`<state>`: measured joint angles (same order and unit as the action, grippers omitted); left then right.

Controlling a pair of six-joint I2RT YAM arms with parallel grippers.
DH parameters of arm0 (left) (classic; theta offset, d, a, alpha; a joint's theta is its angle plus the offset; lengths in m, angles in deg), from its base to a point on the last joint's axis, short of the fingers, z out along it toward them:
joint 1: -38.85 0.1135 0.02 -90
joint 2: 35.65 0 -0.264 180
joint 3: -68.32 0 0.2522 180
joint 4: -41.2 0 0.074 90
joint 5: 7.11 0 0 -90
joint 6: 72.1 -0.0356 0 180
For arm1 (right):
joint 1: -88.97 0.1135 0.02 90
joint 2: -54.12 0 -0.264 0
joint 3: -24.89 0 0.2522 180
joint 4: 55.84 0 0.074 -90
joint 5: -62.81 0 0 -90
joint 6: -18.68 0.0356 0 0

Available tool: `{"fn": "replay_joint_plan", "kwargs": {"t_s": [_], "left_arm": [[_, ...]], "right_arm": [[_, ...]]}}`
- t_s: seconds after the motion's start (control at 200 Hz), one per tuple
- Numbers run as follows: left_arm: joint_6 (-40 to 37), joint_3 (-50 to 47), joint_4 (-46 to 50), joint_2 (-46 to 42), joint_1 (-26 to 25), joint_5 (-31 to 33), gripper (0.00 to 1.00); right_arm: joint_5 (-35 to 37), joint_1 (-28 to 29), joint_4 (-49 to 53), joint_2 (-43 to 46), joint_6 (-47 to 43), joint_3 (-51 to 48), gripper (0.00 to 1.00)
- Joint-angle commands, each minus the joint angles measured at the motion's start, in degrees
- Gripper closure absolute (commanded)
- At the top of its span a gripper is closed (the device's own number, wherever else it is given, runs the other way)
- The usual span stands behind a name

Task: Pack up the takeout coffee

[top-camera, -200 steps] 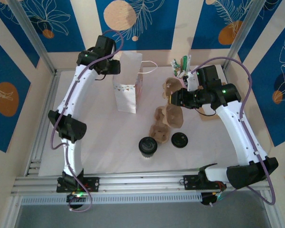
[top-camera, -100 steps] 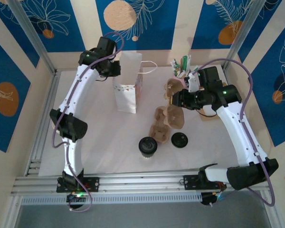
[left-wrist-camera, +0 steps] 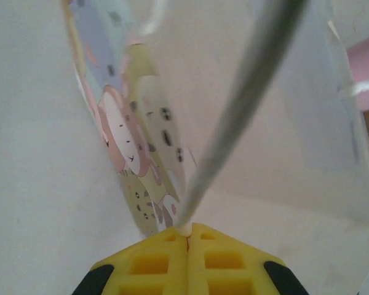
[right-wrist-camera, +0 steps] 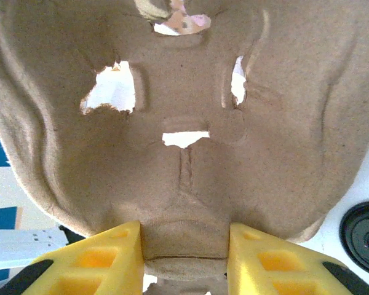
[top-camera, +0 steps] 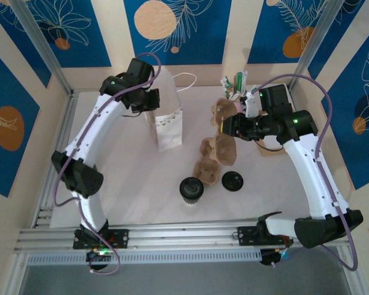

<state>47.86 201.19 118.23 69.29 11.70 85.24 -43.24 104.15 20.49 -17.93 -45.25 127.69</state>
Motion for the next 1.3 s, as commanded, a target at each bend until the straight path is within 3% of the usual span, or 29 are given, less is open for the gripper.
{"fn": "replay_joint_plan", "kwargs": {"t_s": [0.0, 0.415, 0.78, 1.295], "left_arm": [[4.0, -3.5, -1.4, -4.7, -1.7, -1.5, 1.0], [10.4, -20.4, -8.4, -18.7, -7.8, -1.7, 1.0], [14.8, -30.1, -13.8, -24.5, -14.3, -0.4, 1.0], [17.2, -39.7, -19.7, -32.7, -15.4, -4.5, 1.0]], "right_arm": [[-3.4, 0.7, 0.0, 1.4, 1.5, 2.4, 0.64], [-6.4, 2.4, -1.7, 1.1, 4.7, 5.3, 0.64], [-6.8, 5.8, -5.1, -3.3, 8.6, 10.2, 0.63], [-0.9, 12.7, -6.8, -12.6, 10.4, 18.5, 0.63]]}}
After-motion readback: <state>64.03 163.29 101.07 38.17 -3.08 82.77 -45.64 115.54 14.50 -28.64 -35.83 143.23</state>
